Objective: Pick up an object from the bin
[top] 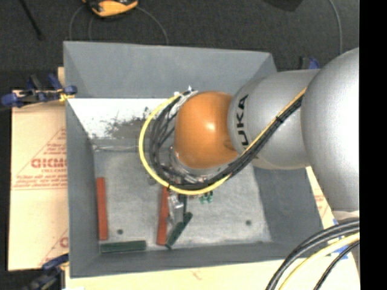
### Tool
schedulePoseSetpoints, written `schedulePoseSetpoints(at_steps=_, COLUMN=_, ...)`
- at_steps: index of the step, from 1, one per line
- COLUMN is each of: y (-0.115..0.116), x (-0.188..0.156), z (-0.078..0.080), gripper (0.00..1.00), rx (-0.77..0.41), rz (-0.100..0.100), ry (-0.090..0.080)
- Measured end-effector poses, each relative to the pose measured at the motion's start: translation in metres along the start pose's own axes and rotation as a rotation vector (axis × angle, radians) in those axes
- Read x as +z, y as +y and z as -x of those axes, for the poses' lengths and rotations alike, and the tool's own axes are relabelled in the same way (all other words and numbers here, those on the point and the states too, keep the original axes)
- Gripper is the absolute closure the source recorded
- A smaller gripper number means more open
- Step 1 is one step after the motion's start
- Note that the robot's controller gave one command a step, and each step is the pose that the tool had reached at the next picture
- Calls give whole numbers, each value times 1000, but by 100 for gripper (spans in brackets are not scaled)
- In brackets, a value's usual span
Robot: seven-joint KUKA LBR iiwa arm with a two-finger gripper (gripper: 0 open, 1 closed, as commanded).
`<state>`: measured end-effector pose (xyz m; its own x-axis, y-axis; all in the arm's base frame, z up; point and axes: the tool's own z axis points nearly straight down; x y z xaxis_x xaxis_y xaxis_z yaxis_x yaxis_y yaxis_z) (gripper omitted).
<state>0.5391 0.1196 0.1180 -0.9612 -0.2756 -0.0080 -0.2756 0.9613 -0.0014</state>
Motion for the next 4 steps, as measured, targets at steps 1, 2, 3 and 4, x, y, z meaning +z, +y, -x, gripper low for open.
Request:
schedulePoseSetpoints(at_steps=1, y=-10, x=36, z=-2, gripper=0, rx=-166, rz=2, ry=5)
schedulePoseSetpoints(at_steps=2, y=-11, x=44, z=6, gripper=0, rx=-273, rz=1, ry=4)
schedulePoseSetpoints(at_steps=3, y=-18, x=46, z=15, gripper=0, rx=-472, rz=4, ry=4)
schedulePoseSetpoints(at_steps=4, y=-11, x=44, z=7, gripper=100, rx=-271, rz=4, ry=6)
